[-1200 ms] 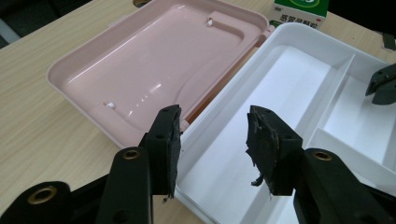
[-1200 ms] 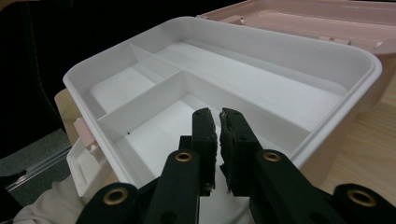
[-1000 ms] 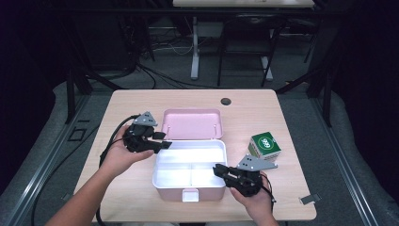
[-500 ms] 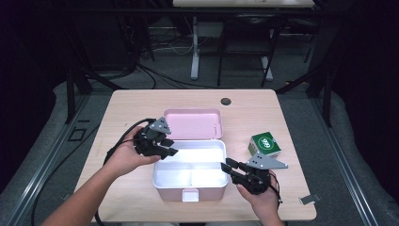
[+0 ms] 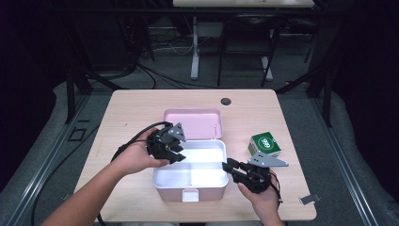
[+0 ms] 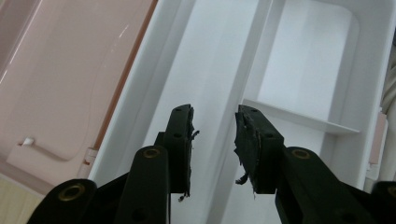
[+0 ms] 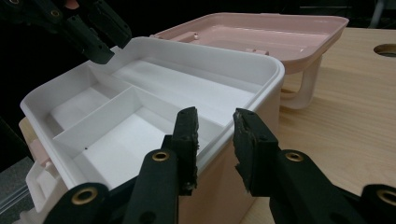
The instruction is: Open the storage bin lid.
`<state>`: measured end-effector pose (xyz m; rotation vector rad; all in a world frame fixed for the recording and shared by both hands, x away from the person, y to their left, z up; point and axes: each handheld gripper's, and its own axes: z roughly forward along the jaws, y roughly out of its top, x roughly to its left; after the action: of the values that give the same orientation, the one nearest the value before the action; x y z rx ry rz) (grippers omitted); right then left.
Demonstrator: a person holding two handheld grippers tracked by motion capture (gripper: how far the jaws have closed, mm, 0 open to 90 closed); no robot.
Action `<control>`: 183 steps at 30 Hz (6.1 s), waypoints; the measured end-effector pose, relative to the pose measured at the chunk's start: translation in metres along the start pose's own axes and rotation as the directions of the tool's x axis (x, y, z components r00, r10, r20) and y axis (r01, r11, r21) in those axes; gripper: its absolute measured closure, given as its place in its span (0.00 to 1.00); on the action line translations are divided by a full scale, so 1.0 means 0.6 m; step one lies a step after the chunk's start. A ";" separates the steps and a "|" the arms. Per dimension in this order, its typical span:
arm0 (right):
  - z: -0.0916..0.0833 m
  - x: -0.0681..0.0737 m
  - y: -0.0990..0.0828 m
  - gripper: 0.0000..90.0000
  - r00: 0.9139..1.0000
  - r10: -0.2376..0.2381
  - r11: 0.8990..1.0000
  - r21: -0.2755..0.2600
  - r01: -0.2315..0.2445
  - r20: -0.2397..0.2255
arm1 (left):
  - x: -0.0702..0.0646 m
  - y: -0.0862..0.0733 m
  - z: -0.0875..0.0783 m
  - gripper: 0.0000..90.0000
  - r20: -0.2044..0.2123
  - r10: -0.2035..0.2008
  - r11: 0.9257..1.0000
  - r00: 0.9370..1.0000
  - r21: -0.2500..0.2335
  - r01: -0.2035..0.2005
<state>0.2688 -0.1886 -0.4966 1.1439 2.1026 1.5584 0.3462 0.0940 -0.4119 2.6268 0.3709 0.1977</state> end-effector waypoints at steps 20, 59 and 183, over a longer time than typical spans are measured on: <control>0.006 0.009 -0.001 0.78 1.000 0.007 1.000 -0.005 -0.007 -0.008 | -0.018 0.010 0.038 0.81 0.043 0.095 0.982 0.995 0.158 -0.101; -0.021 -0.007 0.013 0.74 0.998 0.030 0.999 -0.042 -0.033 -0.052 | -0.033 0.060 0.081 0.95 0.068 0.252 0.880 0.965 0.398 -0.258; -0.027 -0.027 0.008 0.73 0.997 0.071 0.996 -0.053 -0.071 -0.012 | 0.135 -0.152 -0.129 0.99 -0.221 -0.404 0.829 0.888 0.321 0.457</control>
<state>0.2711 -0.2111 -0.4898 1.2070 2.0339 1.6446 0.3873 0.2293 -0.3819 2.8008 1.1416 0.1788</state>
